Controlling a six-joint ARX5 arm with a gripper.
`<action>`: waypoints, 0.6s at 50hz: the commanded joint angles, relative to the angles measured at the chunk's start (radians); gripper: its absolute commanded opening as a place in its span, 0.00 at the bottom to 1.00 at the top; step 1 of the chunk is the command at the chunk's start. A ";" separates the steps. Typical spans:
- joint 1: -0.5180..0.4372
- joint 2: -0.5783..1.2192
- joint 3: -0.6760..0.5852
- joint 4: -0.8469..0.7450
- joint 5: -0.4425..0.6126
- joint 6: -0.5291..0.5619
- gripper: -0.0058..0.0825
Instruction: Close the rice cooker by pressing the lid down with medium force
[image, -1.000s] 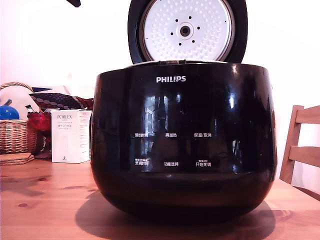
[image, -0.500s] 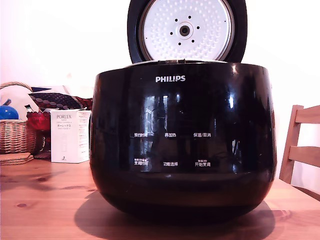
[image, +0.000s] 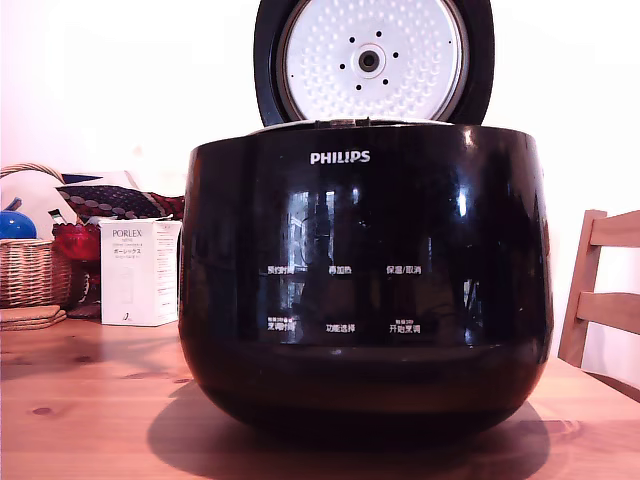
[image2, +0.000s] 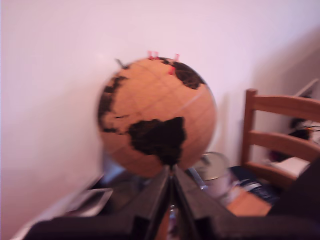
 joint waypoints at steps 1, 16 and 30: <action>-0.012 0.031 0.063 -0.005 0.016 -0.012 0.04; -0.045 0.214 0.320 -0.137 0.081 -0.026 0.04; -0.059 0.281 0.374 -0.248 0.148 -0.050 0.04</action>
